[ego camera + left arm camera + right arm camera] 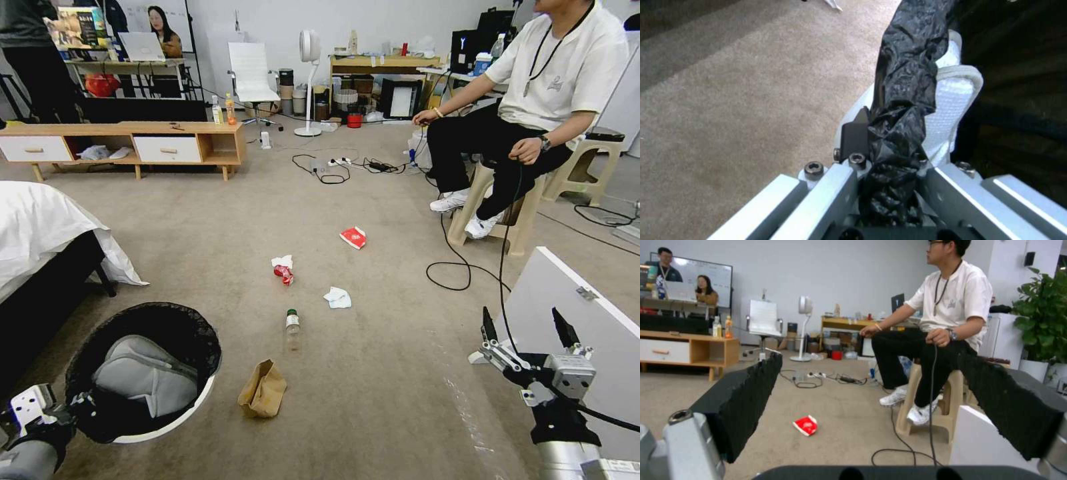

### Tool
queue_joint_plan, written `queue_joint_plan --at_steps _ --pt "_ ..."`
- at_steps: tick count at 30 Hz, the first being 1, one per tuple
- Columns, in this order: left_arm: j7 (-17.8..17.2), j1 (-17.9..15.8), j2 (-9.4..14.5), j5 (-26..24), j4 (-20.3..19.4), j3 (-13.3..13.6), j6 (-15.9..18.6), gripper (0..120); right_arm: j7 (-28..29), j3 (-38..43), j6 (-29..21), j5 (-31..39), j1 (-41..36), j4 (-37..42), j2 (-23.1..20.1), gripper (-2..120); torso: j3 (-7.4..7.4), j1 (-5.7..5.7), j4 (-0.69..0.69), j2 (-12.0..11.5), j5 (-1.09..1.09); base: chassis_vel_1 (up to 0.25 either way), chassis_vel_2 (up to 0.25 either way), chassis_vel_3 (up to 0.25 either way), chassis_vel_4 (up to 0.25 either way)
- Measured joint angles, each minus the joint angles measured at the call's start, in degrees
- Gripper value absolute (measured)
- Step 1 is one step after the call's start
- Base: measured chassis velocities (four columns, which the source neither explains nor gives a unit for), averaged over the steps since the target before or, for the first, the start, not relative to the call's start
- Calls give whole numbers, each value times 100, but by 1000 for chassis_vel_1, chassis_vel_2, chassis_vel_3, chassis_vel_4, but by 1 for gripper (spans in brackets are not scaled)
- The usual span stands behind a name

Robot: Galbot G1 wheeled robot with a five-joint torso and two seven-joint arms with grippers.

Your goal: Pick up the trash bin and place the garbage on the floor into it.

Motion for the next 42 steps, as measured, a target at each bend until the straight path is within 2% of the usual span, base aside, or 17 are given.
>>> queue_joint_plan --at_steps 24,42 --pt "146 -40 28 11 100 -11 0 1 -10 -3 -69 9 125 -89 21 100 0 0 0 0 0 2 3 5 4" --pt "155 -45 19 58 138 16 0 1 -15 -8 -94 8 145 -118 34 100 0 0 1 0 0 87 88 84 87"
